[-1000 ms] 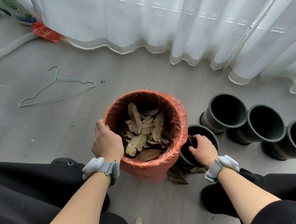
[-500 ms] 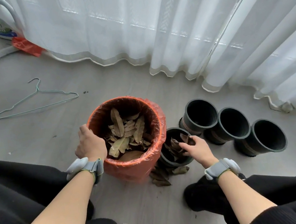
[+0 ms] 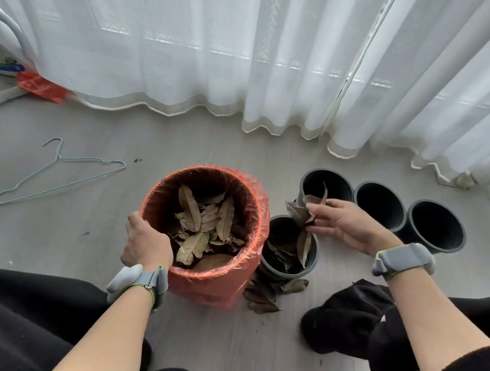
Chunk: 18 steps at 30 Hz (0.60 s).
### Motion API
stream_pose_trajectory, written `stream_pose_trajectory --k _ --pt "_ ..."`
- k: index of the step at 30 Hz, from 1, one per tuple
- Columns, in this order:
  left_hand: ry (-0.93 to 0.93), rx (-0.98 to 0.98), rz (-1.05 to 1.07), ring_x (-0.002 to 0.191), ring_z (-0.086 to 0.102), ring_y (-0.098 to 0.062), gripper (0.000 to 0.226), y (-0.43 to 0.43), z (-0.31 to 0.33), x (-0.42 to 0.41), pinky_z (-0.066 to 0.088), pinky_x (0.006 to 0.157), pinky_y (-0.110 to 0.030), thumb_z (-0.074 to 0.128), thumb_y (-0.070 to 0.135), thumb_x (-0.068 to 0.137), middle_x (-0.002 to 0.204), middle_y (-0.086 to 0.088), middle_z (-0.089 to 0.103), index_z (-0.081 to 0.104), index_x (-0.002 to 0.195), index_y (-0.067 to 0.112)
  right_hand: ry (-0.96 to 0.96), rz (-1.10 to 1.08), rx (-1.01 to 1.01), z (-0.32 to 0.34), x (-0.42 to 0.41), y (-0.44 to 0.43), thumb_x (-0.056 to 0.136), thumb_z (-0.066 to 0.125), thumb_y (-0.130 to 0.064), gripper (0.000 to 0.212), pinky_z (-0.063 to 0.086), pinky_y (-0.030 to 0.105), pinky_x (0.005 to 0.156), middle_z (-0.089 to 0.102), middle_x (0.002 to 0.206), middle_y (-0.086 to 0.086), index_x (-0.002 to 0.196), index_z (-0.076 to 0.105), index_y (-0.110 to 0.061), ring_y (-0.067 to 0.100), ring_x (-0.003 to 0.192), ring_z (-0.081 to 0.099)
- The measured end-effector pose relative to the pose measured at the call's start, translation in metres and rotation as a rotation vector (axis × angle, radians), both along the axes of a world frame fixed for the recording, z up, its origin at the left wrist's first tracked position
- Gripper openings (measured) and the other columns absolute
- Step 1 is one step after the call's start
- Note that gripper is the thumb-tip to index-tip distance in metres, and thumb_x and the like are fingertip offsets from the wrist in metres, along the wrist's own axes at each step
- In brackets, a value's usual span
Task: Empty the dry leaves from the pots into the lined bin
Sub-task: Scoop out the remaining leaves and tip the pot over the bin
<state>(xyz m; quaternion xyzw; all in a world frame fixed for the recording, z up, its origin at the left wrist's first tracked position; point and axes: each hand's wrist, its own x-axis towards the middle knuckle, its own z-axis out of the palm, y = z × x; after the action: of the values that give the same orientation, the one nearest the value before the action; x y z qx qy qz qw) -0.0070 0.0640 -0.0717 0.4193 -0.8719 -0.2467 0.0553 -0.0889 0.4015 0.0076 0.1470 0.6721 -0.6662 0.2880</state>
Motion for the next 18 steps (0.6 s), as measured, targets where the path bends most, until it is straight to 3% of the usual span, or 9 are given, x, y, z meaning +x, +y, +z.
stream_pose_trajectory --k 4,8,12,16,18 --pt "-0.005 -0.001 -0.002 0.097 0.057 -0.046 0.027 0.000 -0.002 0.000 0.034 0.073 -0.044 0.033 0.011 0.098 0.129 -0.014 0.050 0.038 0.125 0.012 0.066 0.041 -0.075 0.040 -0.012 -0.013 0.086 0.071 -0.018 0.030 0.059 0.032 0.076 0.068 0.112 0.022 0.111 0.065 -0.002 0.029 0.101 0.065" --pt "-0.005 -0.008 0.008 0.095 0.058 -0.045 0.024 0.000 -0.003 -0.001 0.031 0.070 -0.043 0.033 0.012 0.099 0.126 -0.014 0.052 0.038 0.122 0.013 0.141 0.116 -0.148 0.066 -0.013 -0.047 0.088 0.071 -0.018 0.026 0.059 0.033 0.079 0.072 0.098 0.013 0.109 0.064 -0.004 0.023 0.089 0.067" --pt "0.007 -0.020 0.001 0.091 0.058 -0.044 0.021 0.003 -0.004 0.000 0.032 0.068 -0.043 0.033 0.013 0.099 0.122 -0.013 0.053 0.038 0.119 0.013 0.181 0.206 -0.117 0.072 -0.007 -0.098 0.078 0.078 -0.025 0.047 0.058 0.040 0.087 0.063 0.119 0.028 0.116 0.064 -0.003 0.028 0.099 0.063" --pt "0.014 -0.023 -0.013 0.091 0.059 -0.044 0.022 0.002 -0.003 0.000 0.032 0.068 -0.042 0.032 0.014 0.099 0.121 -0.012 0.053 0.038 0.120 0.013 0.207 0.305 -0.058 0.054 -0.002 -0.143 0.084 0.075 -0.023 0.035 0.061 0.032 0.078 0.067 0.109 0.013 0.114 0.063 -0.009 0.021 0.093 0.072" --pt "0.015 -0.022 -0.017 0.090 0.059 -0.043 0.022 0.002 -0.002 0.000 0.031 0.067 -0.042 0.032 0.014 0.100 0.121 -0.012 0.053 0.038 0.121 0.014 0.210 0.349 0.008 0.034 0.001 -0.158 0.084 0.075 -0.027 0.035 0.061 0.036 0.079 0.067 0.106 0.010 0.114 0.061 -0.014 0.019 0.089 0.072"
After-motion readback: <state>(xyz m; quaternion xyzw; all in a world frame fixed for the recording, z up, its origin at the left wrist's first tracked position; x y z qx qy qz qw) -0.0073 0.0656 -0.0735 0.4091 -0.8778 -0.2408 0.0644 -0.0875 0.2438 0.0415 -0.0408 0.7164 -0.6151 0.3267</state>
